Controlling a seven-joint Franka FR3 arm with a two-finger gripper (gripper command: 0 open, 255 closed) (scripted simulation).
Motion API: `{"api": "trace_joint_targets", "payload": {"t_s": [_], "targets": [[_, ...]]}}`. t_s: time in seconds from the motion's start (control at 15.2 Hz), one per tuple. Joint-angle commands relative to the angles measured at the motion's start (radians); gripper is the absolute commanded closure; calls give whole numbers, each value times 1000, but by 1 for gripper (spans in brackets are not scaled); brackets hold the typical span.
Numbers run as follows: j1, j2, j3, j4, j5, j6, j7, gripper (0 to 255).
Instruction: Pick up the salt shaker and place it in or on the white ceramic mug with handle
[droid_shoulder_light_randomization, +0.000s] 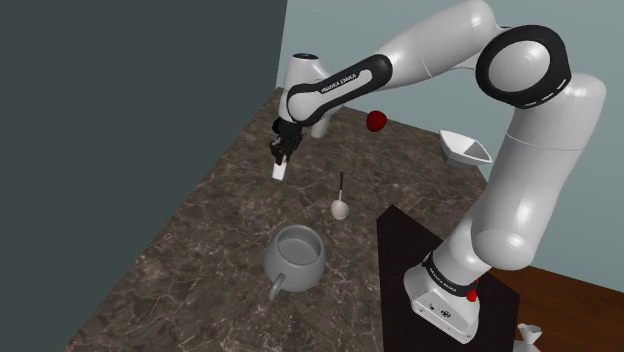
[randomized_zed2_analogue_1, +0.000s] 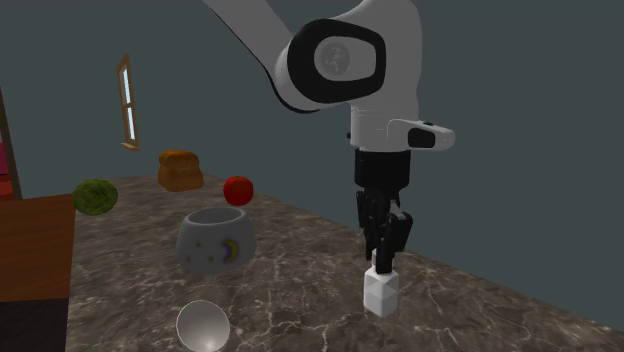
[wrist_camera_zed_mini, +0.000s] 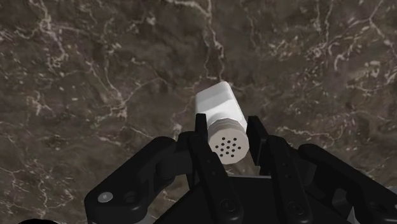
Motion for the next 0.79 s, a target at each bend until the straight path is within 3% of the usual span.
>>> {"api": "trace_joint_targets", "payload": {"t_s": [0.0, 0.73], "targets": [[0, -13, 1, 5, 1, -17, 0, 255], [-2, -94, 2, 53, 6, -147, -3, 255]]}}
